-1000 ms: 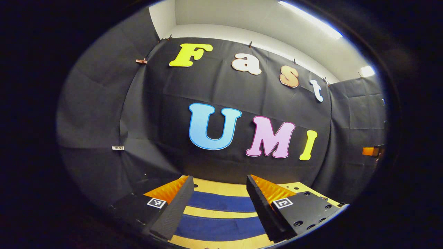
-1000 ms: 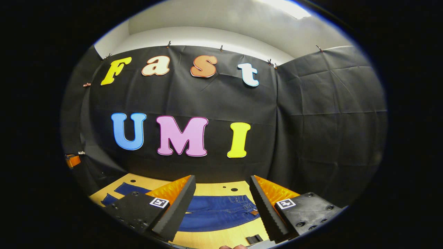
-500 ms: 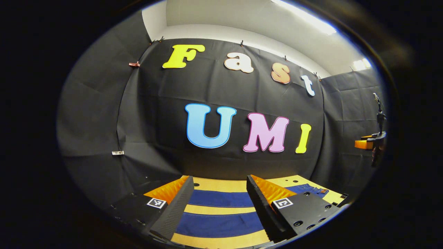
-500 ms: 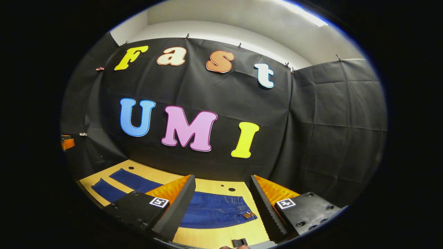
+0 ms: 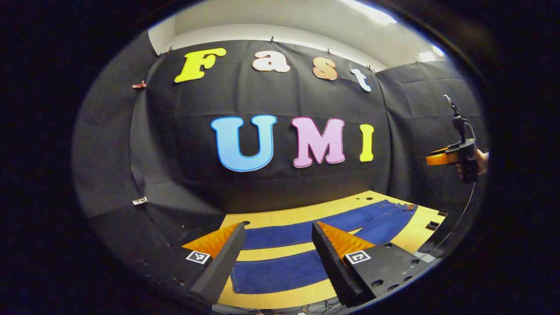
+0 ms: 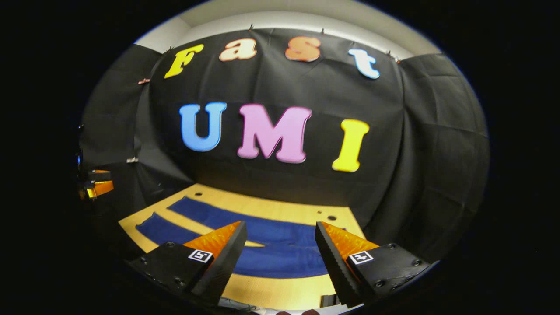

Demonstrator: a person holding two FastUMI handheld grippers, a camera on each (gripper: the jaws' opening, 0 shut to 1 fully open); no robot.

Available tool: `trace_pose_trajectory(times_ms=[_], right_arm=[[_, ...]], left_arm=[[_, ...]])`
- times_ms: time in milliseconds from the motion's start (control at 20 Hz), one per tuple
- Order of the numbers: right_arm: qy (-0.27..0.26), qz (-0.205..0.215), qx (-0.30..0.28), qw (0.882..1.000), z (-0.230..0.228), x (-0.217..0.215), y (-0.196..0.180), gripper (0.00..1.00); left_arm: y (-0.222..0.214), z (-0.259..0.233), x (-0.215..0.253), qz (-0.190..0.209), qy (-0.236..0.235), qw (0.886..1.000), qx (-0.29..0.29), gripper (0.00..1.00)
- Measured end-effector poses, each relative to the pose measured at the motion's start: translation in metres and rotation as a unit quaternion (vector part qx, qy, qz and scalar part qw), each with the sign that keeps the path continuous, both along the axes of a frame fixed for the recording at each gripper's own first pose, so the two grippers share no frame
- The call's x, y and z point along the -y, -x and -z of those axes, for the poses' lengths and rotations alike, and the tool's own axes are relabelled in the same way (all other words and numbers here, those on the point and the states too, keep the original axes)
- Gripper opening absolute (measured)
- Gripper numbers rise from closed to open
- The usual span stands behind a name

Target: Grasp the waist and the cuffs of the jeans and fold them to make the two legs overlap; first hold the waist and fold one-third of the jeans toward the cuffs, then hold the cuffs and fold the remaining one-third in the same direction to finish folding.

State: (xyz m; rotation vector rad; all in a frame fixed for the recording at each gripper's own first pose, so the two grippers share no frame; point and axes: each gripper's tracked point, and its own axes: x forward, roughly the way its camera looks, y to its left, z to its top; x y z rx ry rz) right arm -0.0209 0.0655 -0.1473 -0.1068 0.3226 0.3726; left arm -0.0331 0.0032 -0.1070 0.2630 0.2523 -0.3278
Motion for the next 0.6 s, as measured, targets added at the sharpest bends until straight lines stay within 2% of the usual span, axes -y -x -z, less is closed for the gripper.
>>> trace_pose_trajectory(times_ms=[100, 200, 300, 350, 450, 500, 600], right_arm=[[-0.005, -0.053, -0.069, 0.996, 0.050, -0.012, -0.006, 0.97], [-0.008, -0.088, -0.134, 0.987, 0.097, -0.013, -0.016, 0.97], [0.058, -0.117, -0.176, 0.976, 0.145, 0.008, -0.033, 0.97], [0.110, -0.140, -0.185, 0.967, 0.164, 0.024, -0.044, 0.96], [0.203, -0.196, -0.205, 0.937, 0.200, 0.049, -0.048, 0.97], [0.227, -0.223, -0.223, 0.921, 0.216, 0.057, -0.051, 0.97], [0.243, -0.251, -0.256, 0.901, 0.243, 0.070, -0.063, 0.98]], left_arm=[[0.006, 0.051, 0.008, 0.073, -0.032, 0.993, -0.086, 0.96], [-0.001, 0.099, -0.007, 0.097, -0.074, 0.981, -0.153, 0.98], [-0.018, 0.135, -0.025, 0.103, -0.128, 0.966, -0.202, 0.98], [-0.026, 0.149, -0.031, 0.115, -0.157, 0.956, -0.221, 0.98], [-0.040, 0.172, -0.036, 0.156, -0.202, 0.931, -0.262, 0.98], [-0.037, 0.188, -0.035, 0.176, -0.215, 0.917, -0.287, 0.98], [-0.041, 0.212, -0.040, 0.211, -0.243, 0.885, -0.337, 0.98]])
